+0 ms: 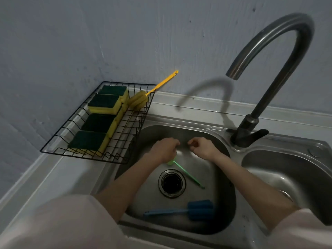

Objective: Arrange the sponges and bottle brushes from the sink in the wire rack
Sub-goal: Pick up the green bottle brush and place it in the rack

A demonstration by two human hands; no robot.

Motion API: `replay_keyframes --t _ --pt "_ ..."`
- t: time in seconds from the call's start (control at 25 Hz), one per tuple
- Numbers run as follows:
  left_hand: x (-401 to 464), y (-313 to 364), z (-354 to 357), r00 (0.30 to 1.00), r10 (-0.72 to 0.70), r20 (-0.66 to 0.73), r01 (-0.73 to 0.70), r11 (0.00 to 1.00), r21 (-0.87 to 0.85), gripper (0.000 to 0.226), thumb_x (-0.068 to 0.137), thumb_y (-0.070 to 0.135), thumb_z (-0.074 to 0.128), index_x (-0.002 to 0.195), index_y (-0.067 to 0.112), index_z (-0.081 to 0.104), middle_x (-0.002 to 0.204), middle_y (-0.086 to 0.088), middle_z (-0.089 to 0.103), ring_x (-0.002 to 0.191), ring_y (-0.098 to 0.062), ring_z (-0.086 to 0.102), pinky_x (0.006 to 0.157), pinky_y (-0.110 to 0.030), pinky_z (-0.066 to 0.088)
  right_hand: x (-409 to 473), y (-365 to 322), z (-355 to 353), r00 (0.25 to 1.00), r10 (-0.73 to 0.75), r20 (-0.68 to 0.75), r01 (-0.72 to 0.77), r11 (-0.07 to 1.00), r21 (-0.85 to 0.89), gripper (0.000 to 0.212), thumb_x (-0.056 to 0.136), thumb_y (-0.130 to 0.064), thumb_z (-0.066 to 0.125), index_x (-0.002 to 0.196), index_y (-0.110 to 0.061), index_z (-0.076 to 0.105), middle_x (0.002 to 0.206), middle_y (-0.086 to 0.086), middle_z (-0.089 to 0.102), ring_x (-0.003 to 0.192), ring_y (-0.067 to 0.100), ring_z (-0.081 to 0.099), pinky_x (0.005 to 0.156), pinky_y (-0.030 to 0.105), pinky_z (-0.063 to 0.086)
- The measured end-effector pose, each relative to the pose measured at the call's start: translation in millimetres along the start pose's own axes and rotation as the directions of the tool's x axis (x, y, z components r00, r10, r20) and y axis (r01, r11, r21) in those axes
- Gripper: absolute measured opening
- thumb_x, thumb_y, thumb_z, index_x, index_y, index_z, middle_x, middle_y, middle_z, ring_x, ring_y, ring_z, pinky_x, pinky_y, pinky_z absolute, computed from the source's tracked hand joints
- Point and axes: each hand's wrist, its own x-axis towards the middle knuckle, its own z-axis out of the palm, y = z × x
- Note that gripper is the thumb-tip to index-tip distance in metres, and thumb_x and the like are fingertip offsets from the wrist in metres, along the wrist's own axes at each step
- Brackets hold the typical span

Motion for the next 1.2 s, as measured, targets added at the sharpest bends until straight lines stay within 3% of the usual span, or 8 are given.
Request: replay_keyframes --t 0.28,0.52,0.76,1.08,1.2 --pt "36 -15 59 0.994 -0.021 0.107 0.023 1.0 -0.016 0.051 0.087 0.006 0.046 0.138 0.013 0.036 0.148 -0.01 0.037 0.133 -0.03 0.035 0.11 -0.038 0.03 37 46 41 0.984 0.124 0.13 -0.127 0.992 0.02 0.034 0.087 -0.012 0.051 0.119 -0.012 0.058 0.125 0.012 0.062 0.116 0.026 0.057 0.097 0.029 0.043" --pt "53 -28 99 0.98 -0.1 0.174 0.095 0.995 0.036 0.067 0.084 0.0 0.043 0.144 0.011 0.016 0.158 -0.006 0.011 0.143 -0.03 0.012 0.115 -0.044 0.018 53 87 86 0.949 0.208 0.236 -0.207 0.978 -0.031 0.035 0.088 -0.01 0.05 0.123 -0.01 0.055 0.131 0.013 0.057 0.119 0.026 0.054 0.098 0.03 0.043" --pt "67 -39 114 0.971 -0.131 0.2 0.117 0.99 0.08 0.064 0.085 0.004 0.044 0.144 0.01 0.018 0.156 -0.005 0.014 0.144 -0.027 0.005 0.115 -0.045 0.017 54 105 111 0.939 0.21 0.272 -0.195 0.977 -0.082 0.036 0.084 -0.005 0.048 0.119 -0.007 0.054 0.125 0.017 0.058 0.116 0.029 0.054 0.092 0.032 0.045" --pt "59 -45 122 0.996 -0.09 0.019 0.088 0.994 0.059 0.068 0.083 -0.004 0.043 0.144 0.008 0.015 0.156 -0.008 0.015 0.144 -0.028 0.007 0.117 -0.037 0.014 48 92 87 0.951 0.17 0.259 -0.193 0.979 0.067 0.03 0.085 -0.016 0.058 0.114 -0.007 0.059 0.114 0.015 0.065 0.104 0.025 0.06 0.084 0.026 0.046" --pt "49 -46 118 0.989 -0.128 -0.077 0.129 0.992 0.001 0.068 0.082 -0.005 0.044 0.143 0.011 0.019 0.152 -0.008 0.024 0.141 -0.026 0.017 0.115 -0.037 0.019 45 84 51 0.951 0.086 0.297 -0.146 0.972 0.185 0.027 0.086 -0.013 0.058 0.111 -0.006 0.064 0.087 0.005 0.066 0.073 0.008 0.057 0.07 0.019 0.045"
